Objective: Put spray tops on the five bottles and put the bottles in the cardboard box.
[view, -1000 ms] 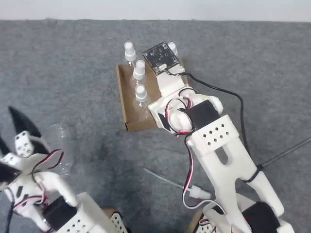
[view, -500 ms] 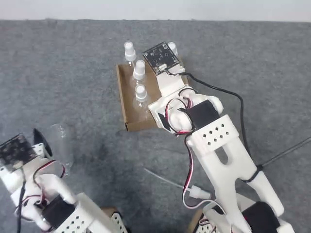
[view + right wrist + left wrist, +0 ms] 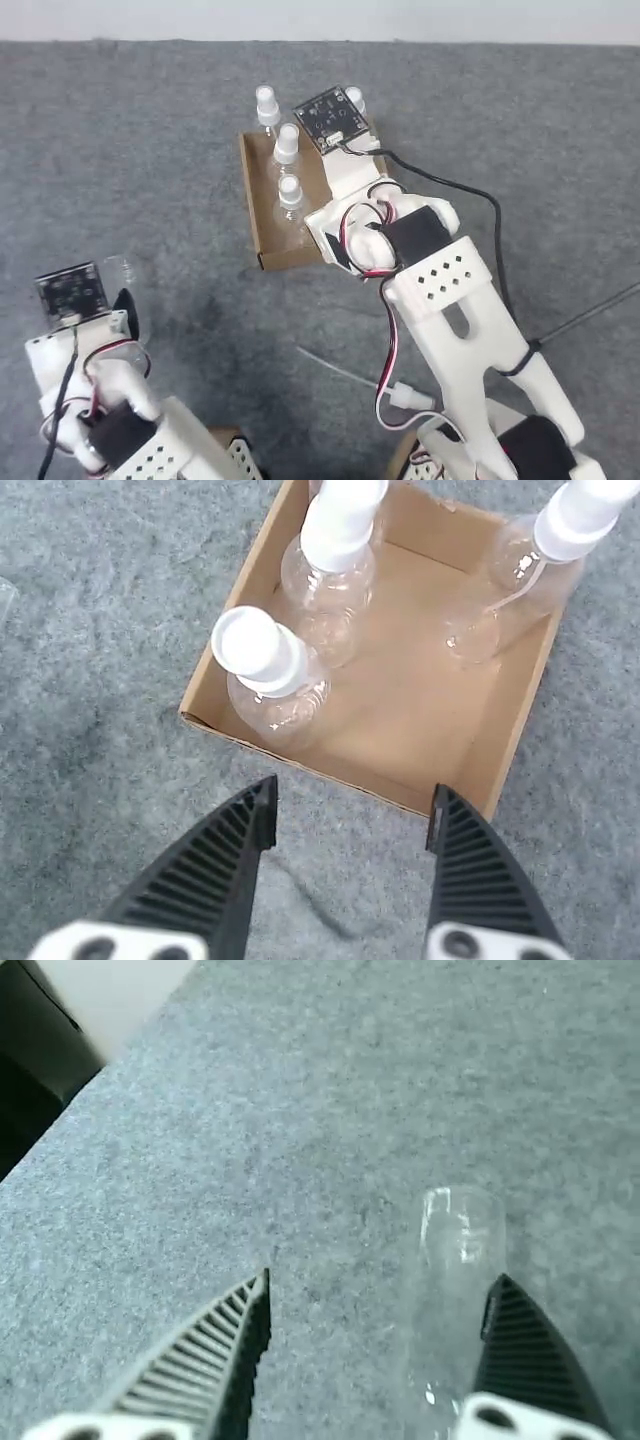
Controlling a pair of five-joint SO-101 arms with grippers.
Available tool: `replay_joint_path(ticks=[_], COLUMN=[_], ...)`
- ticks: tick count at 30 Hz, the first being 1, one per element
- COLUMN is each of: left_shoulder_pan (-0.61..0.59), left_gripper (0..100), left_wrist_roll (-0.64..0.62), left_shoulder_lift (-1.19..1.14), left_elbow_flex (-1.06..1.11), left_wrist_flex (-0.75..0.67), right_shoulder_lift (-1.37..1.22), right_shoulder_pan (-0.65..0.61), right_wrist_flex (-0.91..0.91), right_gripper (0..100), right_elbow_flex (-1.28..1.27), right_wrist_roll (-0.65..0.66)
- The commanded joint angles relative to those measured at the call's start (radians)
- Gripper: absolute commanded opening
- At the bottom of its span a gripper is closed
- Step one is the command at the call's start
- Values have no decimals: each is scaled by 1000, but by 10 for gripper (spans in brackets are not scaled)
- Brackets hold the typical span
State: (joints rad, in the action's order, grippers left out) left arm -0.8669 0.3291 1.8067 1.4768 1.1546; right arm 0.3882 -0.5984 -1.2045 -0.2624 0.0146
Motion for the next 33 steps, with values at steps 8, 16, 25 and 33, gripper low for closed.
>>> replay_joint_path(ticks=[8, 16, 25, 33], left_shoulder_pan=[3, 3, 5, 5], left_gripper=[319, 319, 319, 319], left_wrist_roll=[55, 54, 78, 80], left_shoulder_lift=[-25, -298, -614, -925], left_elbow_flex=[-130, -294, -386, -470], left_wrist_flex=[126, 109, 80, -12], right_shoulder_lift=[47, 45, 45, 48], right_shoulder_pan=[-7, -7, -7, -8], right_wrist_flex=[18, 16, 16, 25], right_gripper=[191, 191, 191, 191], right_elbow_flex=[14, 14, 14, -5], right_wrist_roll=[15, 15, 15, 15])
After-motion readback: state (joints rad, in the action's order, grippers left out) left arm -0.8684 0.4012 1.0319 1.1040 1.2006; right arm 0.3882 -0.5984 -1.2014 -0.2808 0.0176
